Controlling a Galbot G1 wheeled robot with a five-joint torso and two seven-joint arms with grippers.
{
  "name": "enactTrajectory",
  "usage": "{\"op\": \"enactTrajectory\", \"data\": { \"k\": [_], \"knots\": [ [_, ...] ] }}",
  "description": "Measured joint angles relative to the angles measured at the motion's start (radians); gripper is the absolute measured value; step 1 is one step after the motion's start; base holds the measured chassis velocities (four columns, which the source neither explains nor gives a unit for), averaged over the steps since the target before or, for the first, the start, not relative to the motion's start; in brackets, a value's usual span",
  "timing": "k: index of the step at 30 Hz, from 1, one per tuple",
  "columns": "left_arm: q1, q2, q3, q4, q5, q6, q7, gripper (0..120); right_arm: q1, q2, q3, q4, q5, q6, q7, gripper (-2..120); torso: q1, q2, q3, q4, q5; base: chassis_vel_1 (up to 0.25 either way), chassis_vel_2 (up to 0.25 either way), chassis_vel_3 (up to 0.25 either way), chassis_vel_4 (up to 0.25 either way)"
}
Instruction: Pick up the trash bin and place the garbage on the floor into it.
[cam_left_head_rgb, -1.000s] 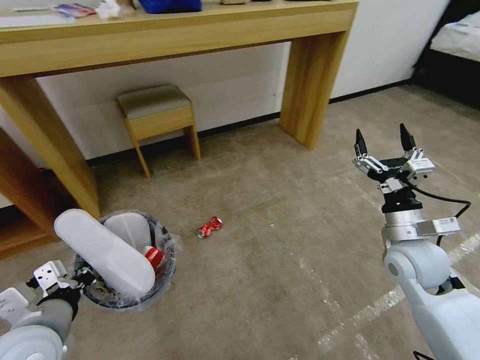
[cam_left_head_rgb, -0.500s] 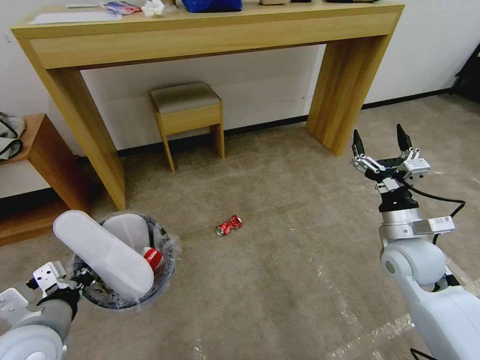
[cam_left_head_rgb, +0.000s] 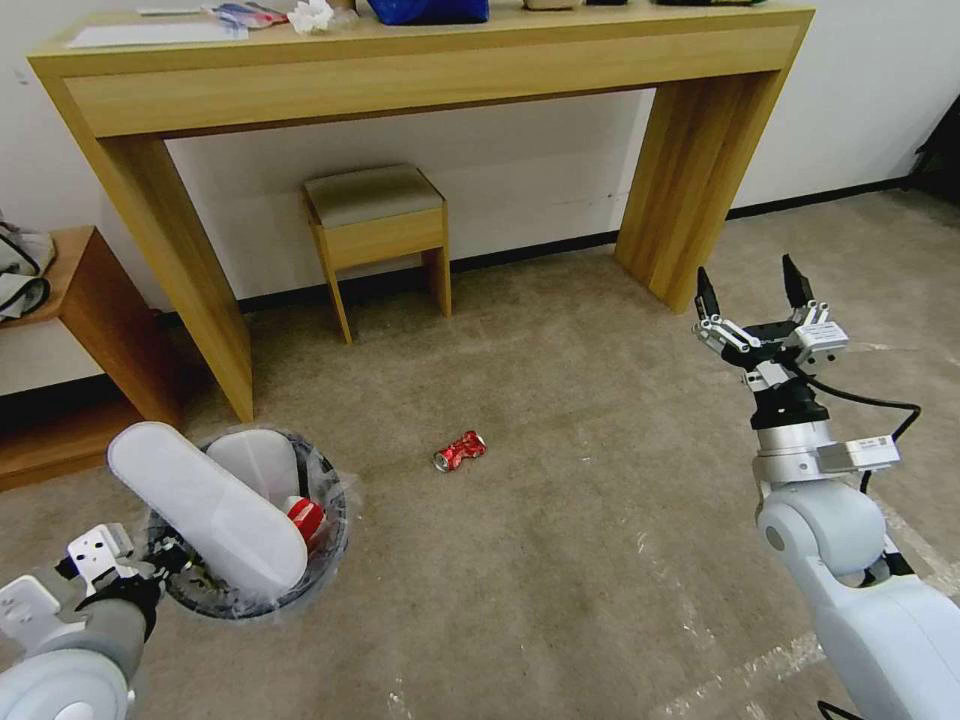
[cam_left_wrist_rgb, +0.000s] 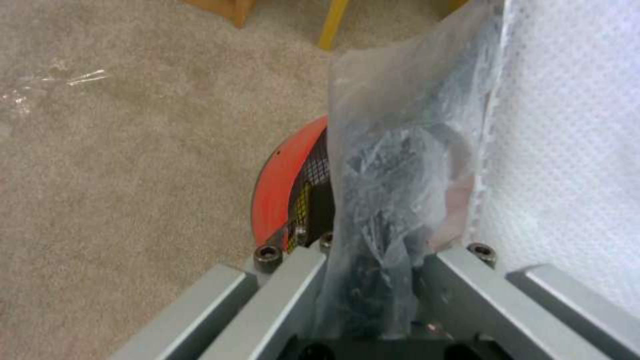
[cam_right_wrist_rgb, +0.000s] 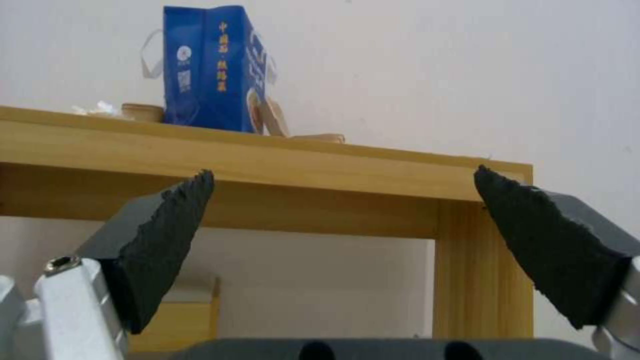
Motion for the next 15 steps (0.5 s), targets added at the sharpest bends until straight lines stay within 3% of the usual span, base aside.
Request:
{"op": "enactTrajectory", "data": {
  "k": [6,15],
  "knots": [
    [0.002,-0.001,0.000,-0.003,0.000,0.000,0.000,0,-0.005,-0.001,0.001,0.003,-0.002,-0.004,-0.003,99,0.000,0.000,0.000,-0.0001,0.0000,-0.036,0.040,0.040,-0.038],
    [0.005,-0.004,0.000,-0.006,0.002,0.000,0.002,0,-0.010,0.000,0.002,0.001,-0.004,-0.004,-0.007,99,0.000,0.000,0.000,0.0000,0.0001,-0.142,0.150,0.148,-0.138]
  ]
}}
